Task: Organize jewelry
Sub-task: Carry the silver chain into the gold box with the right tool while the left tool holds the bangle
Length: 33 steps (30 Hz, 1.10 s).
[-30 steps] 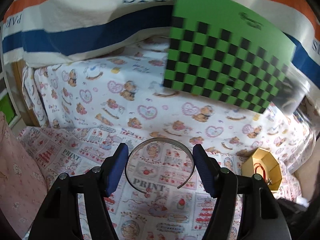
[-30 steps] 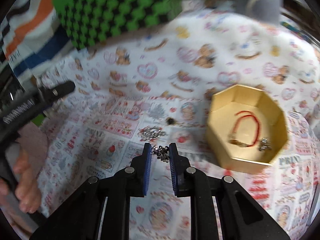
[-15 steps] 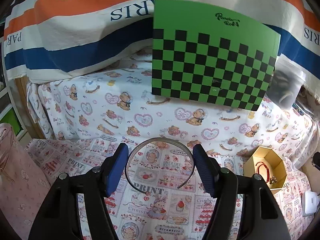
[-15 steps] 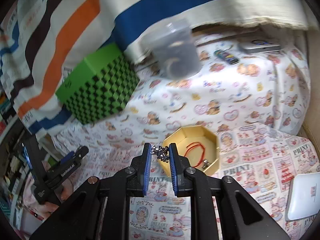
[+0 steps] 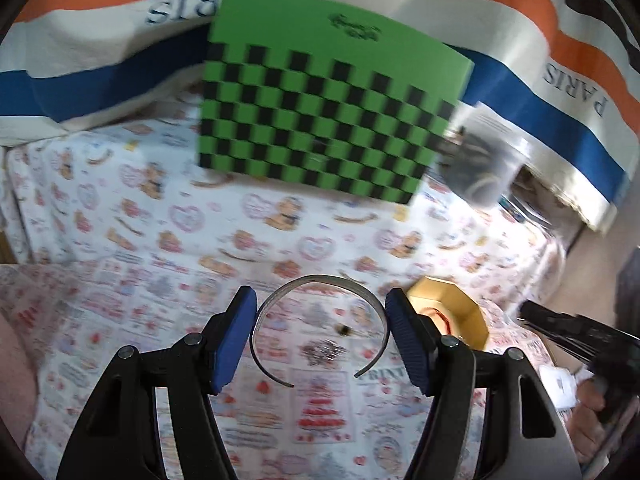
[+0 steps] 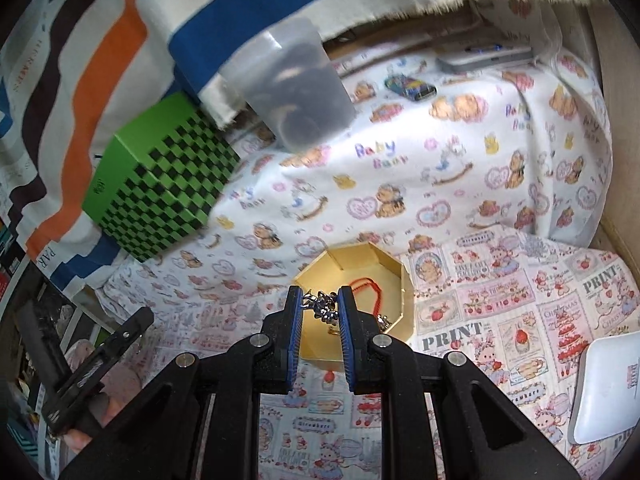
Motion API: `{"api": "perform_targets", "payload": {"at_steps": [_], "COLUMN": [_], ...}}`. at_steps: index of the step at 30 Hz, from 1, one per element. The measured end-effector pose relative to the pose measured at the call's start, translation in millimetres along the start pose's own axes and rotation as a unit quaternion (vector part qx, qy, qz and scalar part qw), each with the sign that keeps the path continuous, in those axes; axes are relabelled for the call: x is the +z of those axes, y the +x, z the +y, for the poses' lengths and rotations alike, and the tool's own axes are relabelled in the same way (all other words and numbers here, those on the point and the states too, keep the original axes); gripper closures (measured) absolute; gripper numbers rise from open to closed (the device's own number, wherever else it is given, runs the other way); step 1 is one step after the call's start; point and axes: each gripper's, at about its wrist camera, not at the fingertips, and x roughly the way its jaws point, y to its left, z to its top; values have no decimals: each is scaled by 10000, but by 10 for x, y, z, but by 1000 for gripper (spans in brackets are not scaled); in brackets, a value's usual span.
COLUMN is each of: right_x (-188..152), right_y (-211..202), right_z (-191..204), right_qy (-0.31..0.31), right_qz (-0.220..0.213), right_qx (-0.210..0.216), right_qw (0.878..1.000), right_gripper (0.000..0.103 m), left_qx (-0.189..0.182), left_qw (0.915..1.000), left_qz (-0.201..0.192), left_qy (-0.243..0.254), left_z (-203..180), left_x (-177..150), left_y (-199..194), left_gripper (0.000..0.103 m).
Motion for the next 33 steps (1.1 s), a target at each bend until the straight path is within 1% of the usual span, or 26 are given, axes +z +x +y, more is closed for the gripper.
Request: {"api": "perform_targets", "payload": {"at_steps": [7, 12, 13, 18, 20, 22, 24, 26, 27, 28, 29, 31, 33], "right_x": [-70, -85, -76, -40, -24, -7, 14, 26, 29, 28, 25, 20, 6], "right_y": [221, 311, 324, 377, 397, 407, 412, 399, 412, 422, 424, 446, 456], "right_z": [-54, -90, -114, -258, -289, -374, -437, -455, -474, -493, -523, -581, -596], "right_qy": [-56, -102, -58, 228, 221, 435, 560, 573, 621, 697, 791, 944, 960], "right_qz": [210, 258, 268, 378, 428, 461, 470, 431, 458, 500, 546, 612, 593], "right_qx": [-190, -271, -263, -102, -123, -14, 96, 77, 141, 231, 346, 502, 423], "right_qw": [9996, 9992, 9993, 9990, 9988, 9980, 9973, 9974, 9969, 9960, 9948, 9924, 9927], "right_gripper": [84, 84, 84, 84, 84, 84, 84, 84, 84, 84, 84, 84, 84], "left_qx": [-73, -154, -216, -796, -901, -972, -1073, -1189, -1244, -1283, -1351, -1437, -1359], "left_qw": [9993, 9980, 9978, 9945, 9927, 9914, 9905, 9891, 9884, 9879, 9871, 9857, 9863], "left_qz": [16, -20, 2, 401, 415, 438, 504, 569, 585, 589, 604, 676, 688], "left_qy": [356, 619, 633, 555, 687, 764, 702, 654, 644, 637, 619, 572, 626], "left_z": [-197, -406, -462, -770, -917, -1038, -1119, -1168, -1194, -1207, -1223, -1228, -1258], "left_x": [-102, -48, -39, -10, 2, 10, 19, 24, 22, 24, 19, 6, -13], "left_y": [93, 150, 174, 388, 437, 481, 543, 595, 621, 642, 667, 709, 753], "left_gripper": [38, 38, 38, 38, 37, 37, 37, 37, 38, 39, 50, 50, 50]}}
